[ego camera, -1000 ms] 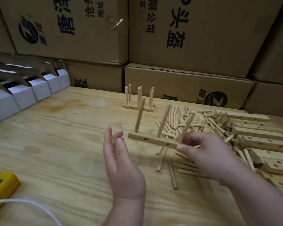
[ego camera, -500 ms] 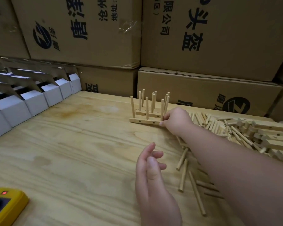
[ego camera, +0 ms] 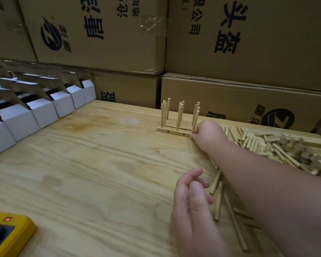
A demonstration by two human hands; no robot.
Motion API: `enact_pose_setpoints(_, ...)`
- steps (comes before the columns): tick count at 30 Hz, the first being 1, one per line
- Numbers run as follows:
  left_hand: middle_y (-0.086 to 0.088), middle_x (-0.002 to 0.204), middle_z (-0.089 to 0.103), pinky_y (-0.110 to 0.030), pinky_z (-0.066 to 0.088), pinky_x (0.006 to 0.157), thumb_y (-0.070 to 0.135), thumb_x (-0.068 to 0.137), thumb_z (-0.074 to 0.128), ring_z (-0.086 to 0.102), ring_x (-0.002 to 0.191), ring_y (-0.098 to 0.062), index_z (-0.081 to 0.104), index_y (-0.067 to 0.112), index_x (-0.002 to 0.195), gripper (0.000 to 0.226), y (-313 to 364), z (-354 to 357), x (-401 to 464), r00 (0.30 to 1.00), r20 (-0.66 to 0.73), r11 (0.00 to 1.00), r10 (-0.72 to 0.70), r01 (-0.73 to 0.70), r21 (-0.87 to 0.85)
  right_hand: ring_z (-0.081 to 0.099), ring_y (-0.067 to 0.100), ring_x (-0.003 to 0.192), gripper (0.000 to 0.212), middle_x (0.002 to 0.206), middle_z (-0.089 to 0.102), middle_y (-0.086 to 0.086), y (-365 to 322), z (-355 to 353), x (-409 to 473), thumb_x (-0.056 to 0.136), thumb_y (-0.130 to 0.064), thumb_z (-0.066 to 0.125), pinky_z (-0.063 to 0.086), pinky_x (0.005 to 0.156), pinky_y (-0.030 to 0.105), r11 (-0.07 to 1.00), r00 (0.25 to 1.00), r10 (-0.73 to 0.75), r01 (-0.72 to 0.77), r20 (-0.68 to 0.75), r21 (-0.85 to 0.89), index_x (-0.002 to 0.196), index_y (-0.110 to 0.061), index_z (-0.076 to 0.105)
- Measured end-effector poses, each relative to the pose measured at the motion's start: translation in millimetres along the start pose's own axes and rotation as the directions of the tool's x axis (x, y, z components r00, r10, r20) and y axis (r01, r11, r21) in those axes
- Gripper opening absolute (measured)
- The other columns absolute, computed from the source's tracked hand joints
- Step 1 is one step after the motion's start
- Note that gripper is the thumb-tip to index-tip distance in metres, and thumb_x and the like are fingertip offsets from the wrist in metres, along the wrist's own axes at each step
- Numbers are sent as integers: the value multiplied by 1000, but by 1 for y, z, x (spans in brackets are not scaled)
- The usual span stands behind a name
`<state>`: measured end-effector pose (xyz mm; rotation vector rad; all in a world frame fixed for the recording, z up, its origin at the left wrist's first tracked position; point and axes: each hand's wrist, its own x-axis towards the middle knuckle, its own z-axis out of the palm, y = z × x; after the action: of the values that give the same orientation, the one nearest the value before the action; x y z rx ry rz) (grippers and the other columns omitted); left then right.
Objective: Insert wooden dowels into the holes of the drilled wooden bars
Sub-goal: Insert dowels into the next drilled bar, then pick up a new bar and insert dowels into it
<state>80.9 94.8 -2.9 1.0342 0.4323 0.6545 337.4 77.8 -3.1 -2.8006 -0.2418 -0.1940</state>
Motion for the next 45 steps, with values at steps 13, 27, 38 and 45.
enact_pose_setpoints(13,8,68,65,-17,40,54,67,61,48,52,56,-14,75,39,72,41,-8,-3,1,994,94,997,58,-61,39,61,22,76,10,84,66,0,-6,-1,0,89,-26,64,45,59,28,999,999,40,-41,-30,-28,87,-19,71)
enact_pose_setpoints(27,0,65,62,-23,43,55,68,81,42,50,58,-14,74,25,83,54,-20,-11,-6,921,386,993,59,-95,76,59,-13,84,14,83,68,-20,64,-63,-241,86,-28,70,41,66,7,879,953,104,44,-283,474,77,-38,67)
enact_pose_setpoints(38,-6,64,60,-28,36,50,64,85,43,44,53,-16,75,21,81,54,-31,-10,-8,837,547,975,8,-129,182,56,-11,86,14,86,63,-22,133,-81,-325,89,-19,65,41,75,6,906,925,253,-124,-282,405,86,-30,74)
enact_pose_setpoints(45,-4,60,60,-19,39,45,53,95,35,46,49,-13,72,14,80,55,-31,-10,-8,837,547,966,16,-154,208,60,12,96,19,90,66,-17,132,-105,-328,92,-39,53,24,116,54,902,816,416,-317,-402,292,89,-32,70)
